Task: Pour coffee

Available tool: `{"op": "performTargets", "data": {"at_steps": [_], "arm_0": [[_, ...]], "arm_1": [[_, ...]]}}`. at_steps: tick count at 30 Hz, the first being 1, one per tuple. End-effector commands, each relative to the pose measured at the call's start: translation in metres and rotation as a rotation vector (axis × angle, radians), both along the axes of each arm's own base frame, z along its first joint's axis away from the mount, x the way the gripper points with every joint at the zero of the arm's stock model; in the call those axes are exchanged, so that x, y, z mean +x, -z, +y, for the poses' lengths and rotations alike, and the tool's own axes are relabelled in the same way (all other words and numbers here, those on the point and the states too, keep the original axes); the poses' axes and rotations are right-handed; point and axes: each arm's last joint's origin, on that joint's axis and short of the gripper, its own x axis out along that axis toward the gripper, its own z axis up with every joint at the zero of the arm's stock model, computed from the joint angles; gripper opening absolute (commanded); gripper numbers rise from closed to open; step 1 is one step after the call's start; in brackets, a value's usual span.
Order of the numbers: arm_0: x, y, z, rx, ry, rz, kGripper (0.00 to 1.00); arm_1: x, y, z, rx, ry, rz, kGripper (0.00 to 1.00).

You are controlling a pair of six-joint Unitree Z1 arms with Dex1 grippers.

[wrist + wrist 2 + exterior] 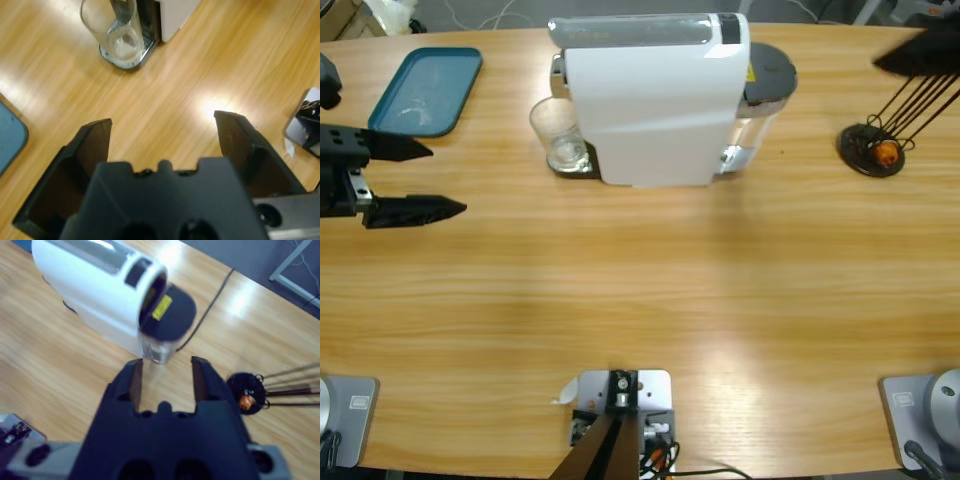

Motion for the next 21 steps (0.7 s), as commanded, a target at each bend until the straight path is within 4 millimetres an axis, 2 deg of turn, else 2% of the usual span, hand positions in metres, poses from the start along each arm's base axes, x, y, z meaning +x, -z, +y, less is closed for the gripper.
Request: {"op": "performTargets", "data": {"at_steps": [1,4,8,14,21], "arm_0": [[-0.011,0.02,0.013,0.018,-0.116,-0.03,0.862],[-0.029,0.01,0.033,-0.033,-0.205,-0.145,0.858],[-0.044,0.014,0.046,-0.134,-0.26,-0.258,0.858],[-0.042,0.016,0.045,-0.14,-0.265,-0.262,0.858],[-0.038,0.019,0.042,-0.131,-0.265,-0.25,0.858]], "arm_1": [[0.073,0.01,0.041,-0.083,-0.038,0.144,0.0],[0.085,0.01,0.049,-0.088,-0.041,0.141,0.0],[0.099,0.009,0.06,-0.084,-0.058,0.146,0.0],[0.121,0.003,0.077,-0.105,-0.081,0.164,0.0],[0.132,0.013,0.09,-0.119,-0.099,0.203,0.0]]}}
